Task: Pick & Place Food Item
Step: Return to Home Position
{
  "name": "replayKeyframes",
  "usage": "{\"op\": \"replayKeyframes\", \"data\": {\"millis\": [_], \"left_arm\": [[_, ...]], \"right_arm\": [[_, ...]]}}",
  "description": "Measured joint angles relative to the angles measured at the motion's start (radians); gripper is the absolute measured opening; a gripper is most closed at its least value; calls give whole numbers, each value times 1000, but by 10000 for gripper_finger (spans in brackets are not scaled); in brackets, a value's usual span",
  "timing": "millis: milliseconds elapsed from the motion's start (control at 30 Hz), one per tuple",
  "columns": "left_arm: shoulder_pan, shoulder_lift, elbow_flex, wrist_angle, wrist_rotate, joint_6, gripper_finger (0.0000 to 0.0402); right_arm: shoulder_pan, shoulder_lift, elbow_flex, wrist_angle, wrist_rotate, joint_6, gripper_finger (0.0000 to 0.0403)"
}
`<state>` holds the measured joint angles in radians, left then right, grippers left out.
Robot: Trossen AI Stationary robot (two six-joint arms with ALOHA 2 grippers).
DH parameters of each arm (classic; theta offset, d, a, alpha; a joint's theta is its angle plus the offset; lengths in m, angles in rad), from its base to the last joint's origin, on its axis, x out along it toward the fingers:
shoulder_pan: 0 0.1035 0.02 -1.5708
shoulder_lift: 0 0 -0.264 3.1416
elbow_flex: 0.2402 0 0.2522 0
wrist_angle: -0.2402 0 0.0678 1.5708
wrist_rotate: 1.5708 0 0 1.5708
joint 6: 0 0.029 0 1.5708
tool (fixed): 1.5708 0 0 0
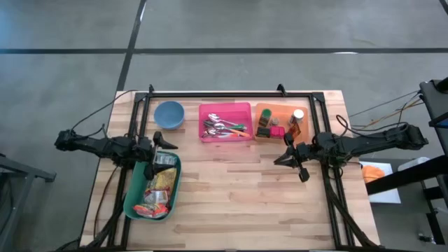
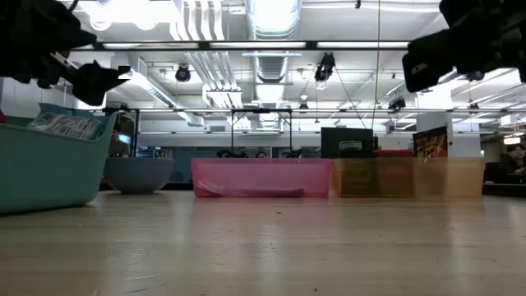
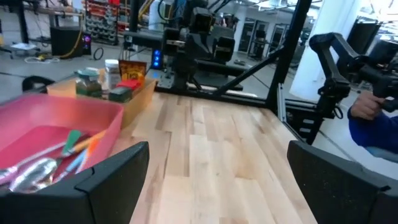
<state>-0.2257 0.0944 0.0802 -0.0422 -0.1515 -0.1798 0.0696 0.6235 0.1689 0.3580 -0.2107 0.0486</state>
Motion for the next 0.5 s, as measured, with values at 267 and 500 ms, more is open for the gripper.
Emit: {"op": "replayKeyframes", "data": {"millis": [267,500], "left_arm": [[6,13,-76,75,52,-70,386],[6,12,-77,75,58,-41,386]], "right_arm": [[0,-1,-104,59,-11,-4,24],[0,-36,-153,75,-11,5,24]]}}
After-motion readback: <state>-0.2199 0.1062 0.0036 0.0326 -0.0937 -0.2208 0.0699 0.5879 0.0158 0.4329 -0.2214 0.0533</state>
